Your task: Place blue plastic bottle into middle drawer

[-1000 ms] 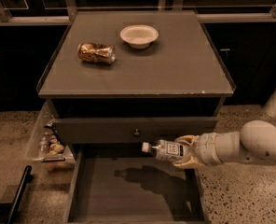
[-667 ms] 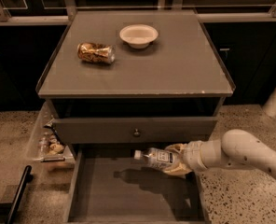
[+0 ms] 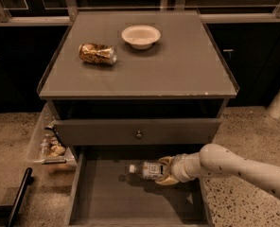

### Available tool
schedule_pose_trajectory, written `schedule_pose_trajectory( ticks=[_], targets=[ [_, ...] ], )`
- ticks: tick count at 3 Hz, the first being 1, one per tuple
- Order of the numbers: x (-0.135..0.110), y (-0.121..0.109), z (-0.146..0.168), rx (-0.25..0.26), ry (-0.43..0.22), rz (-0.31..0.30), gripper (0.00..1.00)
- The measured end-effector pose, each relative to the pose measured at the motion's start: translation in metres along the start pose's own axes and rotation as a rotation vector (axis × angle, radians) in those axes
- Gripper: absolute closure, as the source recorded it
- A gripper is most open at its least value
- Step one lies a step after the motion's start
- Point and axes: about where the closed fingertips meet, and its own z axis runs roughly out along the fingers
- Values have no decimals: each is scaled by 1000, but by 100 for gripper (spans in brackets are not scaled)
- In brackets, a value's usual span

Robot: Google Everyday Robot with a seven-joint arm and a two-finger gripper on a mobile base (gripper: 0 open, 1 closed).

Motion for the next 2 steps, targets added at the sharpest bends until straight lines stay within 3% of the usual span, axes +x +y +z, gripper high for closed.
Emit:
schedule_pose_trajectory(
  ticks=[1,2],
  targets=[
    [28,-5,35,-8,29,-29,100],
    [50,-8,56,-22,-33,5,100]
  ],
)
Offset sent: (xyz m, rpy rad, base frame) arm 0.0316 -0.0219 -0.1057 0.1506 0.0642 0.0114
